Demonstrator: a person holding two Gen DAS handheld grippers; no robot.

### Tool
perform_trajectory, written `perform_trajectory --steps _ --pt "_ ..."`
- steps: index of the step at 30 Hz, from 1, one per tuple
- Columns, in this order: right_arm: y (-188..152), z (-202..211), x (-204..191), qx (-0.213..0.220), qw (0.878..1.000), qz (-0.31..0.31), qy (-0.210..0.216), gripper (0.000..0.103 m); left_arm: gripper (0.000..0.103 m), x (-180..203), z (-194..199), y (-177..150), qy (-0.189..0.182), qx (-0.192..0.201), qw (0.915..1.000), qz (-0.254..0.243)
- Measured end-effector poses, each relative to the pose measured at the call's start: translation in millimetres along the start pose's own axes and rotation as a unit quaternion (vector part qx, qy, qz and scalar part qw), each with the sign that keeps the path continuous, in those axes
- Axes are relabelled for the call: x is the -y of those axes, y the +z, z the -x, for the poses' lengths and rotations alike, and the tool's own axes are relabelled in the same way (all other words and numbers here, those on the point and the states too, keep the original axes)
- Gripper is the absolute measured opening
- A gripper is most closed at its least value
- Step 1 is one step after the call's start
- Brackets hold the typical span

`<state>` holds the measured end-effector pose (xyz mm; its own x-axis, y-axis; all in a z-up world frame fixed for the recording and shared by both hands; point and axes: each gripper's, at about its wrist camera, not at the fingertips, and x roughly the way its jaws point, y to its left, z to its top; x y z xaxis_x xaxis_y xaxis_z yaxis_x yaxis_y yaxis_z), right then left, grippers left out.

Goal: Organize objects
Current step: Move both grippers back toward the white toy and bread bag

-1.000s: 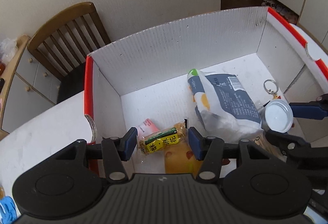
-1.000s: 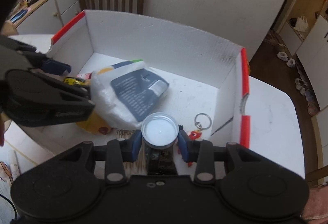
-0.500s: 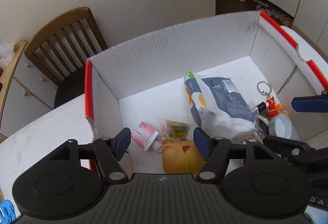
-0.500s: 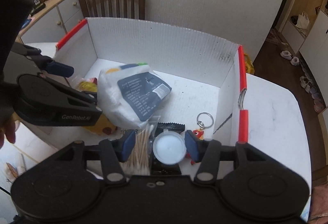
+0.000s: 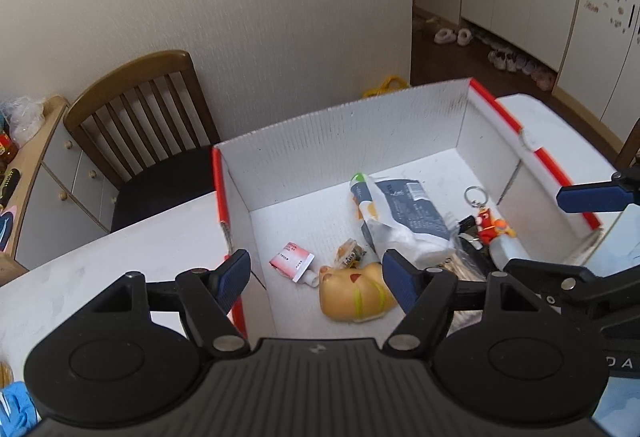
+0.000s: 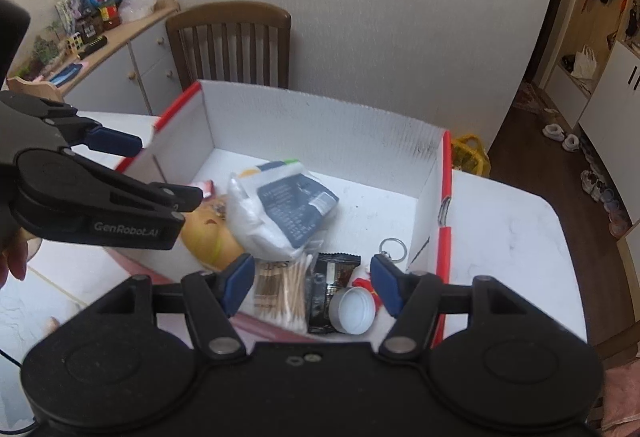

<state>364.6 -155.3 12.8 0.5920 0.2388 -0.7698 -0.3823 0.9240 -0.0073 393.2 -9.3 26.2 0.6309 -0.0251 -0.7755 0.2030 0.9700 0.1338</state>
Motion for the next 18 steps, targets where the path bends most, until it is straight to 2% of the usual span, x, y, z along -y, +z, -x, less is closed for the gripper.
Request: perform_trajectory --steps 8,11,15,18 --pt "-8.5 37.4 -19.5 0.022 1.000 0.011 0.009 0.070 0.072 -2.8 43.8 -18.9 -0.010 0.028 0.9995 0.003" --pt "-13.4 51.3 -28.1 0.032 0.999 0.013 0.012 0.077 0.072 -3.9 59.2 -28.1 -0.017 0.037 0.9991 0.008" --pt "-21.9 67.5 -38.5 0.038 0.999 0.018 0.016 0.077 0.072 -4.8 78.7 -42.5 -0.028 0.046 0.9984 0.013" --pt "-29.1 79.4 -45.1 0.044 0.999 0.018 0.016 0.082 0.081 -4.5 92.3 -53.7 -0.035 0.052 0.9979 0.016"
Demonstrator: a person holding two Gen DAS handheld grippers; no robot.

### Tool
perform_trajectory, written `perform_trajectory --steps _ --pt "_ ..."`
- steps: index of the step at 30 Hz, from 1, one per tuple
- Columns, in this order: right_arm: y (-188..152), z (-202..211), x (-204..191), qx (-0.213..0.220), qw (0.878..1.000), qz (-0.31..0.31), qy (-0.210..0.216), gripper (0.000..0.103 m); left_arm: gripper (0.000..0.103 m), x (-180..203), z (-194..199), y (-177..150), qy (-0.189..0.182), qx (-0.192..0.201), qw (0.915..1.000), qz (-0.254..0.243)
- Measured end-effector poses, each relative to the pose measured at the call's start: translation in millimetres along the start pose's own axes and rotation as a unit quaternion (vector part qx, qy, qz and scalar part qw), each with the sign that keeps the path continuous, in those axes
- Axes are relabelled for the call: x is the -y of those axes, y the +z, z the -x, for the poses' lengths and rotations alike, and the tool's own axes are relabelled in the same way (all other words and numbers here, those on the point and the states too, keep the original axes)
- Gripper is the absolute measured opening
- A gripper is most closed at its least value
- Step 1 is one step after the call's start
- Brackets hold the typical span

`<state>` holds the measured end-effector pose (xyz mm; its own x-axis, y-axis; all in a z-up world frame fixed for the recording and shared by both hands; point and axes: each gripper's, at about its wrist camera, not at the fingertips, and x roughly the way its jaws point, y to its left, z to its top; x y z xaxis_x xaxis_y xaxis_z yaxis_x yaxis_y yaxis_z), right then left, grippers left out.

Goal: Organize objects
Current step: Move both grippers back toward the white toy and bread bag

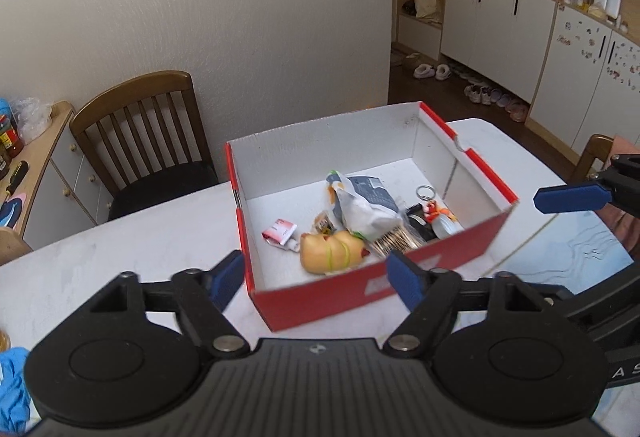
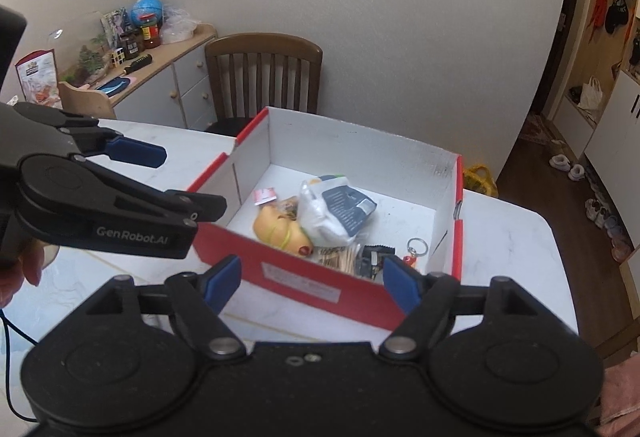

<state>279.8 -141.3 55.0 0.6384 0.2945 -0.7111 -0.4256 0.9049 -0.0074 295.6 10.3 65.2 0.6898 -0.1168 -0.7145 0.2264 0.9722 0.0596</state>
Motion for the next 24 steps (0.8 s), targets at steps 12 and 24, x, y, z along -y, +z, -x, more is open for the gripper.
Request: perform_trajectory --steps 12,24 --pt "-36.4 37.8 -21.3 0.017 1.000 -0.015 0.005 0.100 0.085 -0.9 40.5 -48.6 -0.023 0.006 0.9997 0.005" --pt "-87.7 45.3 -30.1 -0.003 0.999 -0.036 0.004 0.103 0.099 -20.7 39.7 -105.3 -0.010 -0.019 0.9980 0.059"
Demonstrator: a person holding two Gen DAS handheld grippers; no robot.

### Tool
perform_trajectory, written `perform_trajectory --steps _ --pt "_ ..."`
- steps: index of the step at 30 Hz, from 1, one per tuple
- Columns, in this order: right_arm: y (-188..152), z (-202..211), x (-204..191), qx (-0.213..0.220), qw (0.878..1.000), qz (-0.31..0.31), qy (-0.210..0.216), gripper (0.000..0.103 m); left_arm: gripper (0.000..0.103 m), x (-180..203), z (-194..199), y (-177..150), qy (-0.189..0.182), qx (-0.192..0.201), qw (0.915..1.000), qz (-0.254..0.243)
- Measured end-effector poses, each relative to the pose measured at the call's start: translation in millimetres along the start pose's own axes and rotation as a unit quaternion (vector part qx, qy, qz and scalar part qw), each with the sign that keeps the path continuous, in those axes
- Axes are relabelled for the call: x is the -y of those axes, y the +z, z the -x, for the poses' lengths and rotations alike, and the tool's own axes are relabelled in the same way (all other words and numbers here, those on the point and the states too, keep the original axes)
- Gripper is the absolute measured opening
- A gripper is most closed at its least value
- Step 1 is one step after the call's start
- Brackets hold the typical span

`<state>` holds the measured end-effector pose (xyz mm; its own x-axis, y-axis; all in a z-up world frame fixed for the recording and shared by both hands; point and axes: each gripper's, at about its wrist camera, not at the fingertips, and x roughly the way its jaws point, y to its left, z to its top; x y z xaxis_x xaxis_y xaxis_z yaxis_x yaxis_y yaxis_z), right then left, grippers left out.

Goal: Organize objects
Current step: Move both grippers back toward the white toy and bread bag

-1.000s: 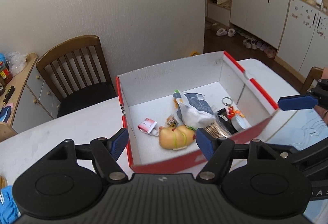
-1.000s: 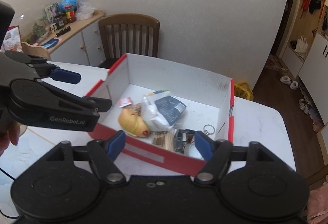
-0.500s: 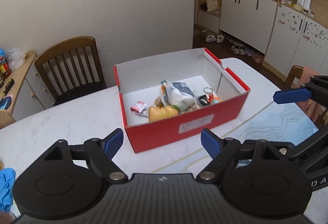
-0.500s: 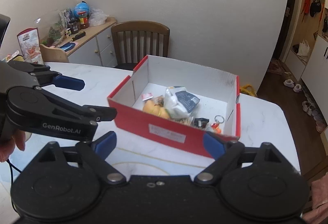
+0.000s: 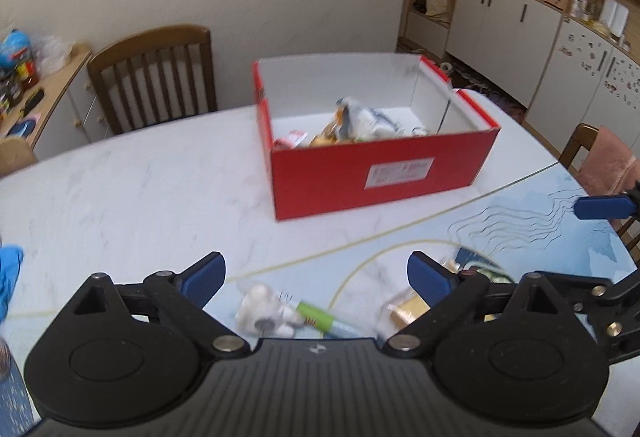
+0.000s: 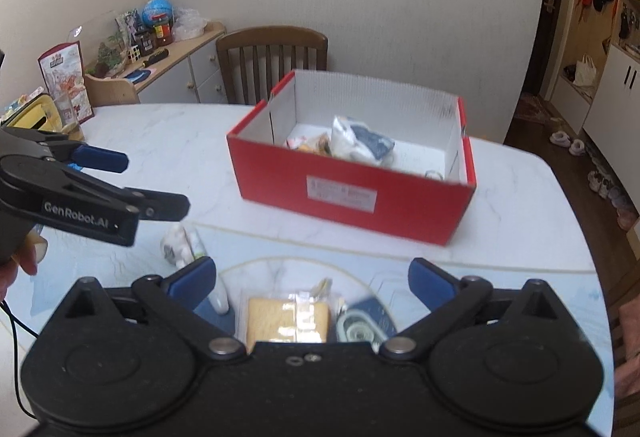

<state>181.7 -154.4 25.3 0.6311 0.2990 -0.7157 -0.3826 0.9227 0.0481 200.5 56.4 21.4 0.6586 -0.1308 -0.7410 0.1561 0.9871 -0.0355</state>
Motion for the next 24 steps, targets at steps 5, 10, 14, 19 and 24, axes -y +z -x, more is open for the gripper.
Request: perform_trajectory --steps 5,10,14,19,24 --pt "-20.2 -5.0 3.2 -0.014 1.000 -0.019 -0.008 0.102 0.101 -10.4 -9.7 -26.3 0.012 -0.019 0.9991 0.036" --pt "-40.2 -17.8 1.9 -0.039 0.999 -0.028 -0.011 0.102 0.100 -19.7 -25.0 -47.0 0.023 -0.041 0.9969 0.063" --pt "-50.8 -29.7 -2.5 -0.057 0.998 -0.026 -0.012 0.101 0.100 -27.6 -36.3 -56.7 0.044 -0.049 0.9955 0.068" --pt "-58.2 -41.9 -7.0 -0.072 0.997 -0.022 -0.006 0.101 0.101 -36.6 -49.3 -63.8 0.059 -0.050 0.9943 0.073" --pt "-63.4 -53.1 -13.4 -0.088 0.996 -0.015 0.003 0.100 0.101 -43.1 -63.2 -70.1 0.067 -0.052 0.9935 0.076"
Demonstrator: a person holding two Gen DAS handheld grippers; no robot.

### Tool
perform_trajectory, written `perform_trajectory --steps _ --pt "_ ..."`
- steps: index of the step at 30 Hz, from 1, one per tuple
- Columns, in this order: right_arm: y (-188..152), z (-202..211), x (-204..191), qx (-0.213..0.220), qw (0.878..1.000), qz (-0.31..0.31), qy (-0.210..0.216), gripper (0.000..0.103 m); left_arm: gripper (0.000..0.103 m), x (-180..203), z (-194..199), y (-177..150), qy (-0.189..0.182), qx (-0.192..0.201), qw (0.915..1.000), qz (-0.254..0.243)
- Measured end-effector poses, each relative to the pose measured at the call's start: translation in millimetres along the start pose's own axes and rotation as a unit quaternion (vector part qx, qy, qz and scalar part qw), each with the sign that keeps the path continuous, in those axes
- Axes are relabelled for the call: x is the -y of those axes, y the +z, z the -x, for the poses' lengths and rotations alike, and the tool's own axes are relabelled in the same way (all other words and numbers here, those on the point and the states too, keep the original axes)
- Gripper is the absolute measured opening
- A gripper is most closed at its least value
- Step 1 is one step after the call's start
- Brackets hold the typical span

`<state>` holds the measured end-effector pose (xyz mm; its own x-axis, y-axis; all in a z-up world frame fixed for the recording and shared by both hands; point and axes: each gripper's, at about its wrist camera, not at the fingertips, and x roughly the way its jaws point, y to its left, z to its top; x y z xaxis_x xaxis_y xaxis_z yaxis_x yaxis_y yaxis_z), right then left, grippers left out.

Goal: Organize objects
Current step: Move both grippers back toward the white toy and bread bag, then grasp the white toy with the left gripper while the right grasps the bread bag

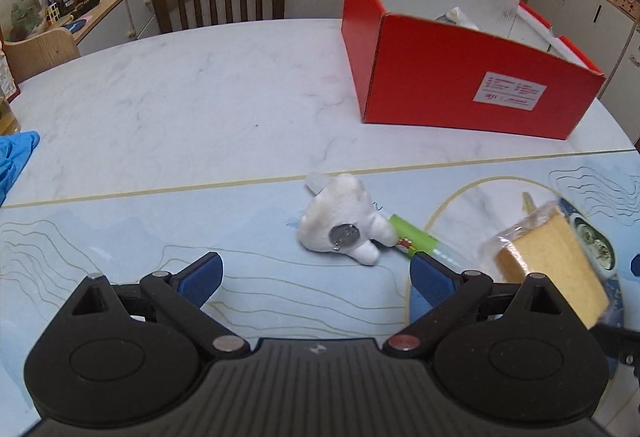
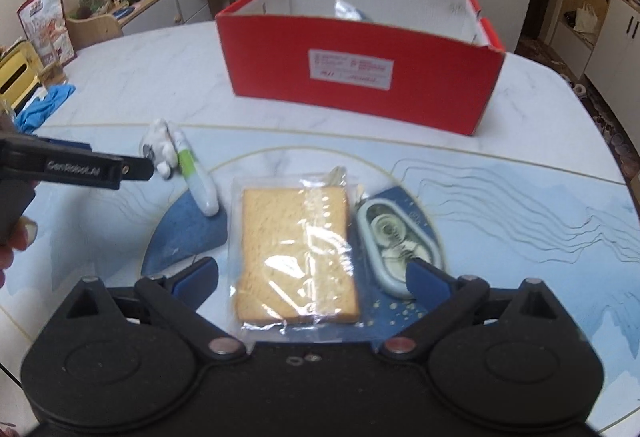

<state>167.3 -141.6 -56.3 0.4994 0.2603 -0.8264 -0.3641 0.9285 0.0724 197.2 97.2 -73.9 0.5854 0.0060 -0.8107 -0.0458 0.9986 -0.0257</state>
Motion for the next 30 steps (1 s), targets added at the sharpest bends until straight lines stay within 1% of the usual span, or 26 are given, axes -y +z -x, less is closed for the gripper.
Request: perform_trajectory --steps 3,7,12,16,21,25,28,30 --pt "-1.5 -7.5 -3.7 -0.010 1.000 0.005 0.002 0.099 0.100 -2.9 -6.5 -0.1 0.003 -0.002 1.0000 0.001" --pt "-3.9 -15.9 -6.8 -0.020 1.000 0.010 0.005 0.098 0.101 -6.3 -12.6 3.0 -0.002 -0.003 1.0000 0.006" --pt "-4.9 -23.8 -10.0 -0.030 0.999 0.018 0.007 0.098 0.100 -6.0 -19.5 12.5 -0.007 -0.002 1.0000 0.007" --pt "-4.5 -29.7 -11.0 -0.036 0.999 0.017 0.006 0.098 0.100 -5.3 -27.5 18.5 -0.011 -0.006 0.9999 0.003" --pt "-3.8 -35.4 -14.9 -0.040 0.999 0.022 0.003 0.099 0.100 -7.5 -37.5 20.3 -0.025 -0.015 0.9996 0.003" --pt "-2.4 -39.7 -15.6 -0.042 0.999 0.023 -0.001 0.099 0.099 -7.0 -42.6 20.0 -0.023 -0.016 0.9996 -0.008" --pt "-2.6 -42.1 -17.9 -0.043 0.999 0.030 -0.005 0.098 0.095 -4.8 -43.1 19.2 -0.020 -0.010 0.9993 -0.028" --pt "-2.9 -43.5 -19.7 -0.042 0.998 0.037 -0.011 0.095 0.088 -3.6 -42.4 19.4 -0.026 -0.005 0.9990 -0.037"
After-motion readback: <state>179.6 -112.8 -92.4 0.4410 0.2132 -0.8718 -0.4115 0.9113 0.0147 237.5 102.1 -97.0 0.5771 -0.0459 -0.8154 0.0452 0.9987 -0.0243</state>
